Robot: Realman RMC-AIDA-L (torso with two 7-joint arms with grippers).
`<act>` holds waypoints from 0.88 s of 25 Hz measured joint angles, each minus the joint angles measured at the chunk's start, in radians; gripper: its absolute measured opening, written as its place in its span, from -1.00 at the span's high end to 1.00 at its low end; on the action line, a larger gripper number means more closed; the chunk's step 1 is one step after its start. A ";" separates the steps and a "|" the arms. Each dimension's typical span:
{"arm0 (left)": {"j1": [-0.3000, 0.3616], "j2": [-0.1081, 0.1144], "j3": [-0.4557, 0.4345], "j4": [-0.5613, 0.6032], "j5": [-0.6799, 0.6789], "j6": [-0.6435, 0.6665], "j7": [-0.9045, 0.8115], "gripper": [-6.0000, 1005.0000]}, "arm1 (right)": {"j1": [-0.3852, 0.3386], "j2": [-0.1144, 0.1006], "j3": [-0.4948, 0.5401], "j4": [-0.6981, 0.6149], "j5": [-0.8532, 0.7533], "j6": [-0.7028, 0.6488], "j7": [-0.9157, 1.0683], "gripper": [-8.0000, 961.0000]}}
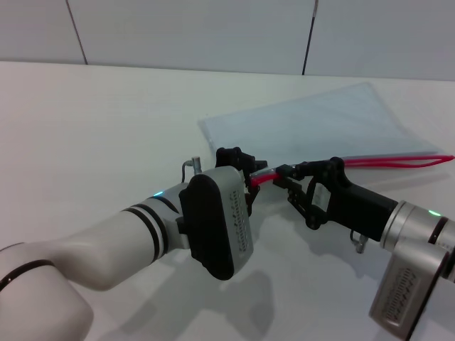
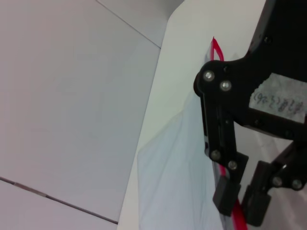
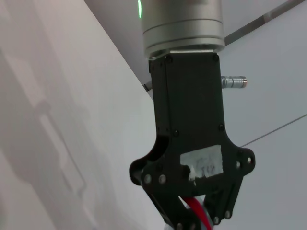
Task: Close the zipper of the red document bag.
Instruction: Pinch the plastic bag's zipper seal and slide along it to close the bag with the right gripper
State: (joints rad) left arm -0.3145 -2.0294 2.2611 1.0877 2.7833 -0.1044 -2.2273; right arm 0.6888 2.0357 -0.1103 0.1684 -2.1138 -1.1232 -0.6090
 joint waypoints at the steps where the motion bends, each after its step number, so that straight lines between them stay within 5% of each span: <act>1: 0.000 0.000 0.000 0.000 0.000 0.000 0.004 0.82 | 0.000 0.000 0.003 -0.001 0.000 0.002 0.000 0.49; 5: 0.005 -0.001 0.000 0.001 0.000 0.000 0.022 0.81 | 0.000 0.000 0.027 -0.001 0.000 0.027 0.000 0.72; 22: 0.008 -0.002 0.000 0.000 -0.001 0.000 0.026 0.79 | 0.000 0.000 0.035 0.006 0.000 0.060 -0.028 0.77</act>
State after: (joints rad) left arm -0.3067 -2.0310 2.2611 1.0880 2.7826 -0.1043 -2.2012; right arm 0.6888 2.0355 -0.0751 0.1741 -2.1136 -1.0629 -0.6371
